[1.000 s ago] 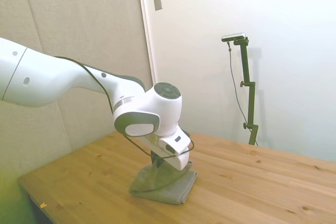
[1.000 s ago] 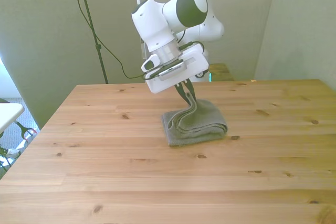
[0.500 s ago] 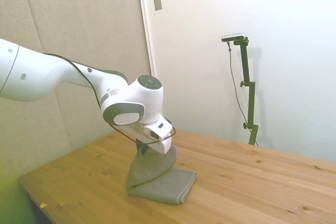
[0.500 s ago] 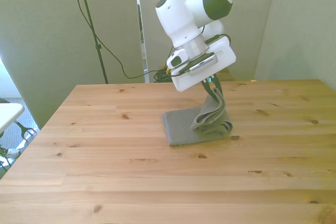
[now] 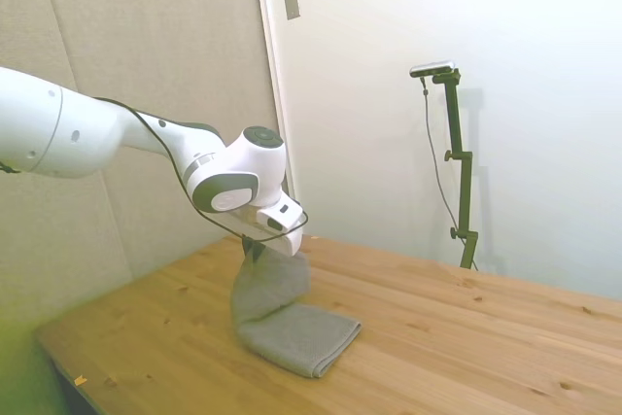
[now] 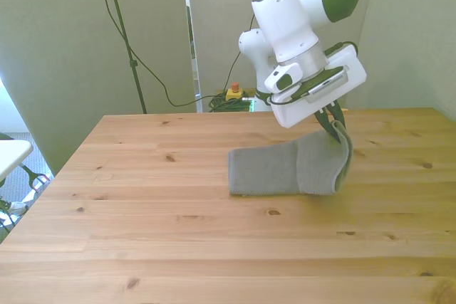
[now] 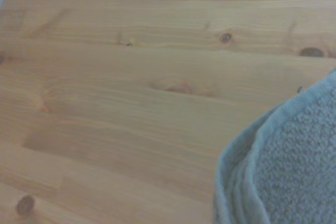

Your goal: Unfold the towel

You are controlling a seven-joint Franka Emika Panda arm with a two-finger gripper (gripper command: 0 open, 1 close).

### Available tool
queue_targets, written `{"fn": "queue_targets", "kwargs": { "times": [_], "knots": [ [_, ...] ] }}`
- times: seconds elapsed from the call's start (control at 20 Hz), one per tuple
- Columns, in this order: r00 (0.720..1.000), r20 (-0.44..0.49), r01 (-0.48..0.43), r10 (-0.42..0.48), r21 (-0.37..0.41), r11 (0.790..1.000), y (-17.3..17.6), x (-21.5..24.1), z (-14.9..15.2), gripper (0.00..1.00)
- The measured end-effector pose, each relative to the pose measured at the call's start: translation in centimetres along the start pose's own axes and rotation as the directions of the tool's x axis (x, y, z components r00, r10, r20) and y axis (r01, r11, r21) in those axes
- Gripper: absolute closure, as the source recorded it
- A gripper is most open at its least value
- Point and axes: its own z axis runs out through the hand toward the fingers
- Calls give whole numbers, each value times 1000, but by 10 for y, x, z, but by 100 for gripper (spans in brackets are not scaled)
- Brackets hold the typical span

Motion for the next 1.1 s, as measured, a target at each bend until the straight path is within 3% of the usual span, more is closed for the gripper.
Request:
{"fn": "queue_targets", "kwargs": {
  "times": [0.35, 0.55, 0.6, 0.8, 1.1],
  "knots": [
    [999, 1, 44, -44, 26, 999, -39, 12, 11, 100],
    [986, 125, 108, -110, 22, 994, -51, -4, 28, 100],
    [976, 165, 138, -139, 20, 990, -51, -7, 32, 0],
    [932, 279, 230, -230, 31, 973, -47, -6, 44, 0],
    [881, 385, 274, -273, 54, 960, -32, 7, 49, 0]
  ]
}}
